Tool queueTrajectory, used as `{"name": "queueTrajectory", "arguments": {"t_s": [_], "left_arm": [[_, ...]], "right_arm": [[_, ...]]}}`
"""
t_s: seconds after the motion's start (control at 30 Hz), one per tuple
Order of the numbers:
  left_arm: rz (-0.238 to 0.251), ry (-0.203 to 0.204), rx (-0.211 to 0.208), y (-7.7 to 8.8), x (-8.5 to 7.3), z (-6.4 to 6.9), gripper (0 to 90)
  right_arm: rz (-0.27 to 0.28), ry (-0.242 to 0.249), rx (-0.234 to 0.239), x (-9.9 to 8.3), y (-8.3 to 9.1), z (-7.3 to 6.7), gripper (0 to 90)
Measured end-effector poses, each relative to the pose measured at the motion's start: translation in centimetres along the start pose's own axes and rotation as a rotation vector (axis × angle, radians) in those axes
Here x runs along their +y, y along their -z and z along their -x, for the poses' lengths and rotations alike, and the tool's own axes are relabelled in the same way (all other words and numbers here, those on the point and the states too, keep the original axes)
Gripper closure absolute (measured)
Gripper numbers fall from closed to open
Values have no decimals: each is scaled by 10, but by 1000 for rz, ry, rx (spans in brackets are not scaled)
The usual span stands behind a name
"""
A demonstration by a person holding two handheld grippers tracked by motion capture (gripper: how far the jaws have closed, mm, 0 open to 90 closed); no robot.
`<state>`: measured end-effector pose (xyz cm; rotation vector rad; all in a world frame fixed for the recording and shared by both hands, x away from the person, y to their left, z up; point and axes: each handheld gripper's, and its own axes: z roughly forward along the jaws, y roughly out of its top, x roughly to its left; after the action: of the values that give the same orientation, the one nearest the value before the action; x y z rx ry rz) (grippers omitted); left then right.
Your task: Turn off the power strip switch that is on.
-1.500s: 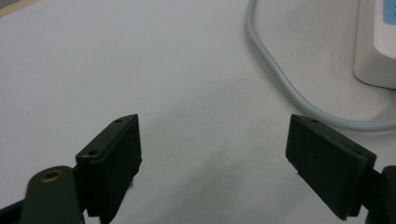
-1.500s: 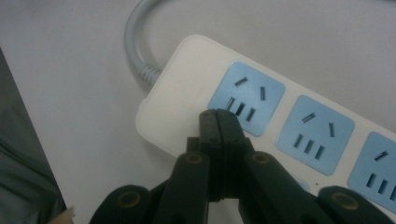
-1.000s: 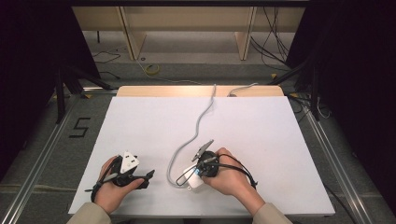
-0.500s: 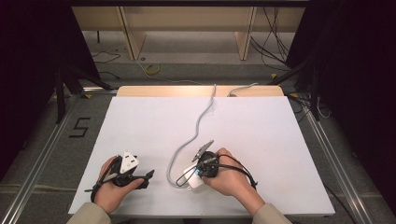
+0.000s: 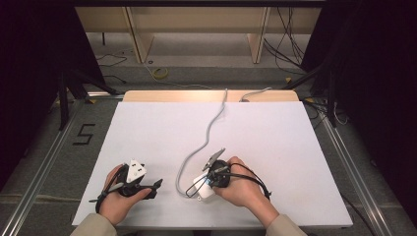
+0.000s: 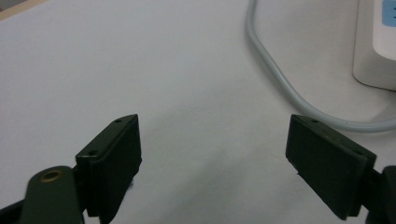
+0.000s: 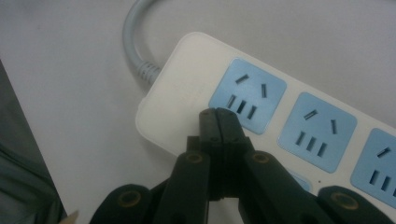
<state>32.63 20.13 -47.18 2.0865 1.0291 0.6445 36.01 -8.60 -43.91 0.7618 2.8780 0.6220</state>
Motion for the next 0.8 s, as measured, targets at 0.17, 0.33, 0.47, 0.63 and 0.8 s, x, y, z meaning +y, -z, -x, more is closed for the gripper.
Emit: {"name": "queueTrajectory", "arguments": {"t_s": [0.17,0.33,0.47,0.63,0.8], "left_arm": [[0,-1,-1,0,0,0,180],[0,1,-3,-1,0,0,180],[1,2,-3,-1,0,0,180],[1,4,-4,-1,0,0,180],[-3,0,-5,-1,0,0,180]], "right_arm": [[2,0,1,0,0,0,900],[5,-1,-1,0,0,0,900],[8,-3,2,-1,0,0,900],[8,-6,3,-1,0,1,900],[10,-5,4,-1,0,1,900]]}}
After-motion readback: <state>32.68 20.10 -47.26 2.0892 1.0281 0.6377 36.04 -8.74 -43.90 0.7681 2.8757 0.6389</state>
